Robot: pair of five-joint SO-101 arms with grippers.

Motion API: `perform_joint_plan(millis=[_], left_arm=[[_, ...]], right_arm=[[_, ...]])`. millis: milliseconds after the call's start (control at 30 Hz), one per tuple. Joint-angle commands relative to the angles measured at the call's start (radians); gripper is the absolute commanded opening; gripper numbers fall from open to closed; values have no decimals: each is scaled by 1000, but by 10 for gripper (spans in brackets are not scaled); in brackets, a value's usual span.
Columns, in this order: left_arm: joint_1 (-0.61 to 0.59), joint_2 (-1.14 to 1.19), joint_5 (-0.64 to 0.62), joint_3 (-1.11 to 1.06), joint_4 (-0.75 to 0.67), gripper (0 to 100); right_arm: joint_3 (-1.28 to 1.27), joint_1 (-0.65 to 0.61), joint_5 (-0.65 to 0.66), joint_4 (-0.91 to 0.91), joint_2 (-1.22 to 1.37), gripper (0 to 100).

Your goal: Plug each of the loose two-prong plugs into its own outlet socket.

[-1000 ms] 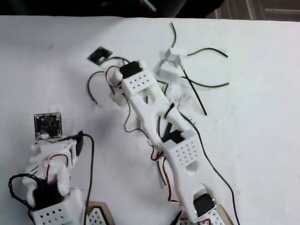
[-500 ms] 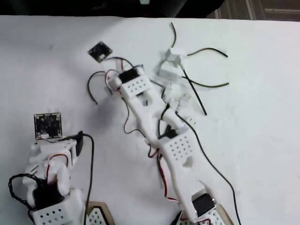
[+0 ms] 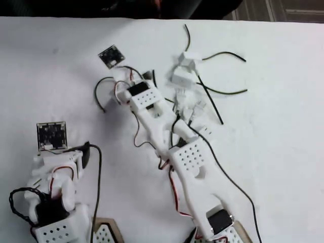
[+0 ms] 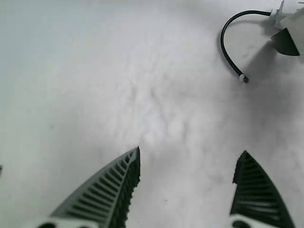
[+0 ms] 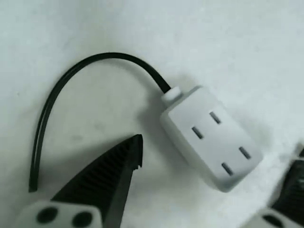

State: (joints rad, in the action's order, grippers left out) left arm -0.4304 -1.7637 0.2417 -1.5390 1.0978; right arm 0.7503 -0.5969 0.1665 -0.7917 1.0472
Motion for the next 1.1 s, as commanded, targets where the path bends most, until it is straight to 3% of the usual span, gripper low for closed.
perform_joint_plan(millis=[0, 167, 200, 267, 533, 633, 800, 1067], left_arm=[[-4, -12, 8, 5, -2, 317], [-4, -12, 8, 5, -2, 317], [-4, -12, 8, 5, -2, 317], [-4, -12, 8, 5, -2, 317], [-4, -12, 8, 5, -2, 317], [-4, -12, 8, 5, -2, 317], [-5, -12, 2, 6, -8, 317], [-47, -12, -57, 48, -158, 316]], right_arm=[[25, 1, -5, 19, 13, 348], [25, 7, -5, 13, -4, 29], [25, 7, -5, -5, -15, 8], [25, 7, -5, -64, -44, 49], [23, 2, 21, -315, -191, 17], [23, 4, 92, -337, -231, 18], [15, 7, 92, -381, -272, 18], [15, -5, 92, -768, -389, 18]])
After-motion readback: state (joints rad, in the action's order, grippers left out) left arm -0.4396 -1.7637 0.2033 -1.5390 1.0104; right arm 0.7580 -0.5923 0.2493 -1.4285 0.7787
